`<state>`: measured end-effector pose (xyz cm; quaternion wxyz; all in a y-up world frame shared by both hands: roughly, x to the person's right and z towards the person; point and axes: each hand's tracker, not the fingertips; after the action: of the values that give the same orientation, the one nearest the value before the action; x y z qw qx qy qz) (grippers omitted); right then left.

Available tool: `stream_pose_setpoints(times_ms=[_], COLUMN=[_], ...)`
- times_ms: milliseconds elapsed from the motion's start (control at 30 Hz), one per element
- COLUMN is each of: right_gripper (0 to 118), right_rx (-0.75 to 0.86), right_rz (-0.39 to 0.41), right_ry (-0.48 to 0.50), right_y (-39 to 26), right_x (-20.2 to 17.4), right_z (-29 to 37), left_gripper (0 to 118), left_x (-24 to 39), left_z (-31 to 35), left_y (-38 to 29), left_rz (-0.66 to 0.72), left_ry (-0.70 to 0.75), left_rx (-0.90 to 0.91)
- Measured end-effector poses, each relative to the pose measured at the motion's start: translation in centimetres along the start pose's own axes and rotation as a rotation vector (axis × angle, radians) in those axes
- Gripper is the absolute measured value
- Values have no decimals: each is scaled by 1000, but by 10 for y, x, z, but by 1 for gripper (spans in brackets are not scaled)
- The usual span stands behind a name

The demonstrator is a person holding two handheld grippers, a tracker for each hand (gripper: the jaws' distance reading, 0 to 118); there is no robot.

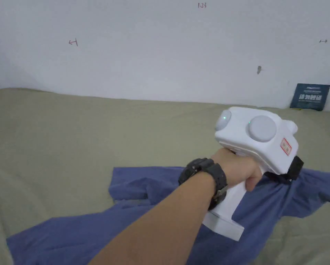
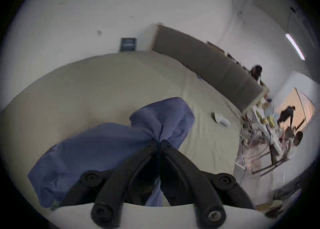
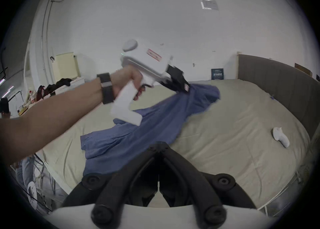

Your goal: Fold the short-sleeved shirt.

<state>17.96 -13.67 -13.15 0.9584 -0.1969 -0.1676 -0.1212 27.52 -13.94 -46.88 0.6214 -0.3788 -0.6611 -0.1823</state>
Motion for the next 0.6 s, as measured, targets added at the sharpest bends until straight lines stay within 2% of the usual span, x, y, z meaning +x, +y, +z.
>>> stream_pose_setpoints(times_ms=[133, 200, 267, 300, 333, 367, 467, 600], right_gripper=[2, 2, 2, 2, 2, 2, 2, 2], right_rx=[5, 5, 4, 3, -1, -5, -8, -19], right_rz=[-18, -27, -33, -34, -32, -27, -24, -24], right_ry=[-42, -58, -63, -60, -56, -50, -36, -23], right_y=[-3, -4, -5, -5, -6, -6, -10, -8], right_x=[14, 19, 20, 21, 21, 20, 18, 17], right_z=[8, 11, 13, 14, 15, 16, 17, 12], left_gripper=[1, 1, 12, 33, 88, 115, 118, 118], left_x=[12, 12, 21, 18, 12, 6, 0, 11], left_z=[-58, -78, -88, -86, -79, -66, -3, 106], left_y=[-16, -22, -32, -33, -30, -28, -30, -84], left_rz=[14, 13, 17, 54, 114, 168, 215, 170], left_ry=[-24, 10, 90, 114, 124, 109, 76, 280], left_rx=[-142, -163, -144, -109, -71, -34, 141, 230])
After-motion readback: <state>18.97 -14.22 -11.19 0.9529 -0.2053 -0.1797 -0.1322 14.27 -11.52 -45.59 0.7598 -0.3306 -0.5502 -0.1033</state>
